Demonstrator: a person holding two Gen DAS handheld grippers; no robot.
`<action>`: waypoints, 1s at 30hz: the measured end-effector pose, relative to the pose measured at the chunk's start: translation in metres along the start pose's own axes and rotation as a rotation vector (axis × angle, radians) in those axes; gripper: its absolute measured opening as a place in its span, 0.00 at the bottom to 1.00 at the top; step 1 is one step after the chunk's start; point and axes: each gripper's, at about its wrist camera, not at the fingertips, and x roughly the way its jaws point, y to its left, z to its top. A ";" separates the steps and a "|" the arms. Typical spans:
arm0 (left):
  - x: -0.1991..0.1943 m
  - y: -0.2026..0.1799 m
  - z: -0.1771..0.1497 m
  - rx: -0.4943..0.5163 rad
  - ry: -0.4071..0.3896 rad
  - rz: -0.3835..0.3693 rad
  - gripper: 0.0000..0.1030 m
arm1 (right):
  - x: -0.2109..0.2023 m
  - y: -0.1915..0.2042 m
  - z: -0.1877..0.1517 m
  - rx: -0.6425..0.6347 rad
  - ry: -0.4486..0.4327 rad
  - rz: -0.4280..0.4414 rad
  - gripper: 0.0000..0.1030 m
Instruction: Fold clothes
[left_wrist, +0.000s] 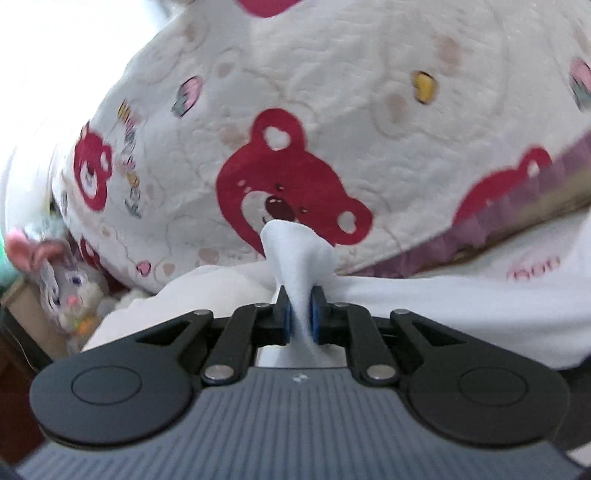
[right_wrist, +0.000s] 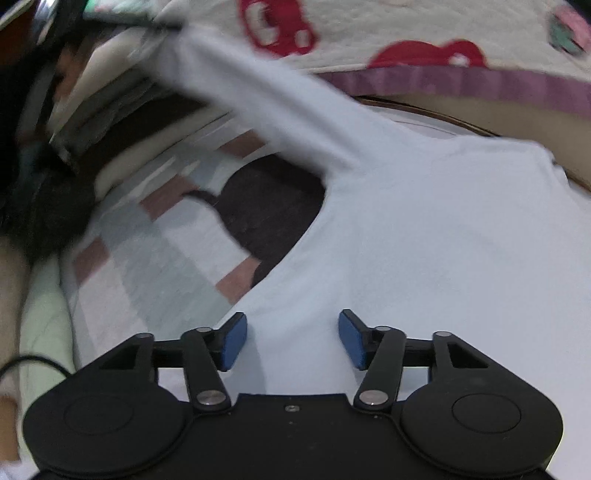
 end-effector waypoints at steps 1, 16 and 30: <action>0.005 0.002 -0.001 -0.016 0.013 0.000 0.09 | 0.000 0.004 -0.001 -0.035 0.008 0.001 0.63; 0.020 0.029 -0.020 -0.333 0.138 -0.218 0.09 | -0.003 -0.035 0.058 0.024 -0.083 -0.025 0.61; -0.055 -0.021 0.027 -0.354 -0.012 -0.581 0.09 | 0.028 -0.051 0.060 -0.011 -0.074 0.081 0.67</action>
